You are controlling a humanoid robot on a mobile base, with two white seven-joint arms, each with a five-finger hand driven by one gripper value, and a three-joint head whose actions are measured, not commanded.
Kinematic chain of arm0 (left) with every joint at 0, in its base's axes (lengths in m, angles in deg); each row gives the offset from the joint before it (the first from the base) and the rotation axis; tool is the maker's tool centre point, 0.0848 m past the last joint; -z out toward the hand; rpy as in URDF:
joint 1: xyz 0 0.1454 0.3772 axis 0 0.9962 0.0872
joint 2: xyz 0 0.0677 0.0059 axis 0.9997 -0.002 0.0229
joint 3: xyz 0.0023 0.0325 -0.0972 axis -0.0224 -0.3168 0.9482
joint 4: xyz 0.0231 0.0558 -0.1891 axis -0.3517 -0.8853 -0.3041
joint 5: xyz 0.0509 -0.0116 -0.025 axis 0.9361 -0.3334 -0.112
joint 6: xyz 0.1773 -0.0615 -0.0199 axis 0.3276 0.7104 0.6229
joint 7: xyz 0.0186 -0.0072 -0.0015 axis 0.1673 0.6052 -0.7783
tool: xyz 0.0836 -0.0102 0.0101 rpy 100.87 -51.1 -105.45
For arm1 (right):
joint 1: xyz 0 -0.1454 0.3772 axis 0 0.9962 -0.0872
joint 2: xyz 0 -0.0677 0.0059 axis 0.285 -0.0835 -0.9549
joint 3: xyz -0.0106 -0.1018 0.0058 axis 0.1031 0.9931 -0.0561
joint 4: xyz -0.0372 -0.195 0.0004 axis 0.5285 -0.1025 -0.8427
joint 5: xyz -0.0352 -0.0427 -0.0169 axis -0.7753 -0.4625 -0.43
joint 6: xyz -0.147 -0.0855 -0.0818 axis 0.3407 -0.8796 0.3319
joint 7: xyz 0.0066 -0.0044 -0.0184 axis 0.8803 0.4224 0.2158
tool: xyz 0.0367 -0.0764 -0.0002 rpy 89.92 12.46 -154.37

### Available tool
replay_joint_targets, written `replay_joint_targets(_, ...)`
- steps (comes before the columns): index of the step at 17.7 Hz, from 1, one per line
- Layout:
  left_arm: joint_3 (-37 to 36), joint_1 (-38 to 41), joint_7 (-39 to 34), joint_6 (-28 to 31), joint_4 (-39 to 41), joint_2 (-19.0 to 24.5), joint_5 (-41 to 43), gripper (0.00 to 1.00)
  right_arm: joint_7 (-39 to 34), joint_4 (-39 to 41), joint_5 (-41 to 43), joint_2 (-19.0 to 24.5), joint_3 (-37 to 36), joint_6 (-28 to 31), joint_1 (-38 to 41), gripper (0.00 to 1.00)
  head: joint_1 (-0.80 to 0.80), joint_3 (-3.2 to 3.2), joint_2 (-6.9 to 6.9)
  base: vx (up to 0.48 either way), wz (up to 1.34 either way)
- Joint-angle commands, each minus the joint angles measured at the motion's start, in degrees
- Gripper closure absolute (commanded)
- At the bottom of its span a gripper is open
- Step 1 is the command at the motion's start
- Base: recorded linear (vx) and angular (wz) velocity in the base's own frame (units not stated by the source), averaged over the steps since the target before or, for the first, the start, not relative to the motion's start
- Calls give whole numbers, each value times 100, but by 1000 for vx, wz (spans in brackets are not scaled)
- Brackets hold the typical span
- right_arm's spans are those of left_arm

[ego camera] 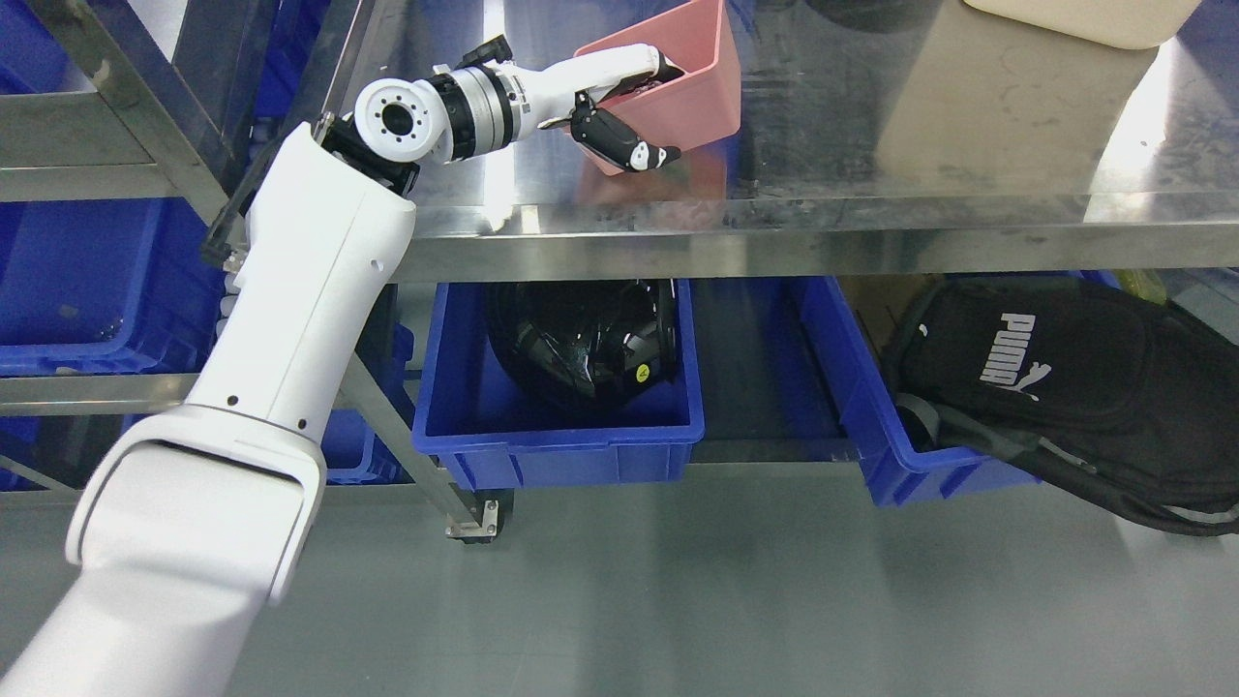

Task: Place storage box into left shelf container
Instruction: 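Lift the pink box off the shelf with the left hand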

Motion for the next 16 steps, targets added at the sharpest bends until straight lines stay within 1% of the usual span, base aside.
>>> replay_joint_targets(1, 1108, 235, -40, -57, -31, 94, -1659, 100, -1, 100, -9, -100, -27, -2, 53, 0, 0, 0, 0, 3, 36)
replay_joint_targets(3, 1214, 279, -40, -83, 39, 94, -2485, 100, -1, 100, -9, -100, -27, -2, 53, 0, 0, 0, 0, -3, 15)
replay_joint_targets(4, 1276, 358, -40, -84, 170, 94, -2741, 100, -1, 100, -9, -100, -27, -2, 53, 0, 0, 0, 0, -4, -11)
replay_joint_targets(8, 1416, 946, -40, -84, 1197, 94, -3638, 100, -1, 100, -9, -100, -27, -2, 53, 0, 0, 0, 0, -1, -23)
replay_joint_targets(10, 1539, 1332, -57, -92, 1934, 94, -3981, 100, -1, 100, -9, -100, -27, -2, 53, 0, 0, 0, 0, -1, -7)
replay_joint_targets(11, 1609, 1717, -136, -92, 2712, 94, -4131, 100, -1, 100, -9, -100, -27, -2, 53, 0, 0, 0, 0, 0, 0)
replay_joint_targets(12, 1628, 2025, -258, -101, 3277, 94, -4158, 100, -1, 100, -9, -100, -27, -2, 53, 0, 0, 0, 0, 0, 0)
replay_joint_targets(13, 1619, 2359, -512, -240, 3839, 94, -4158, 99, -1, 100, -9, -100, -27, -2, 53, 0, 0, 0, 0, 0, 0)
replay_joint_targets(14, 1584, 2649, -793, -468, 4237, 94, -4158, 99, -1, 100, -9, -100, -27, -2, 53, 0, 0, 0, 0, 0, 0)
replay_joint_targets(16, 1366, 3203, -1268, -917, 4818, 94, -4158, 99, -1, 100, -9, -100, -27, -2, 53, 0, 0, 0, 0, 0, 0)
